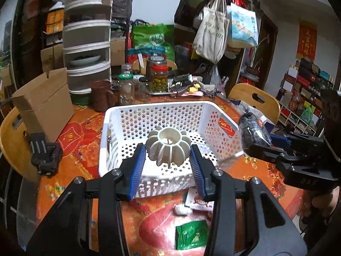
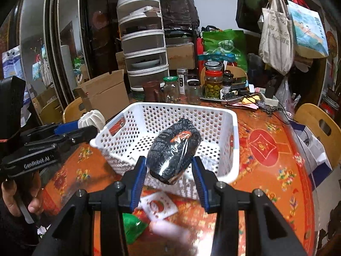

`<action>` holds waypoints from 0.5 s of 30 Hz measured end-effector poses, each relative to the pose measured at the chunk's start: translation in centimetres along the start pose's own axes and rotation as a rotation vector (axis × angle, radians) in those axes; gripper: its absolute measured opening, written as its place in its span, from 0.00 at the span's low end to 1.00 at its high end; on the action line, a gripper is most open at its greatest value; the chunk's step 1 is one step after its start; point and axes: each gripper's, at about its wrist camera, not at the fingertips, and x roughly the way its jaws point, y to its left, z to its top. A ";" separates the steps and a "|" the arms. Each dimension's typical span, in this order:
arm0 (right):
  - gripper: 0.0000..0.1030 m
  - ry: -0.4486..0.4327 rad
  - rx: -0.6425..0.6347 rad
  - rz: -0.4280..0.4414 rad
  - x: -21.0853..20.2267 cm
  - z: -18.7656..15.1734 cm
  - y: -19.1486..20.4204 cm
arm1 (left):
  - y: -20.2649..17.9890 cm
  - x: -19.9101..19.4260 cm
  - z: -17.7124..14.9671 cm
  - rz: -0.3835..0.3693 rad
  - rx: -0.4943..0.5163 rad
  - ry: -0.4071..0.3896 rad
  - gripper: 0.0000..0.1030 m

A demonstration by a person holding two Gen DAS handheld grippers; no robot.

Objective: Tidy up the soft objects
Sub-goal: 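Carry the ridged ball and black bundle into the basket and open both tools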

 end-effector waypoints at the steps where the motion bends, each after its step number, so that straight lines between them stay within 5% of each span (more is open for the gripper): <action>1: 0.42 0.016 0.003 -0.006 0.9 0.7 -0.2 | 0.1 1.0 0.7 0.007 -0.001 0.018 0.39; 15: 0.42 0.272 0.059 -0.060 12.6 3.8 -3.4 | 2.9 15.6 3.3 0.088 -0.079 0.330 0.39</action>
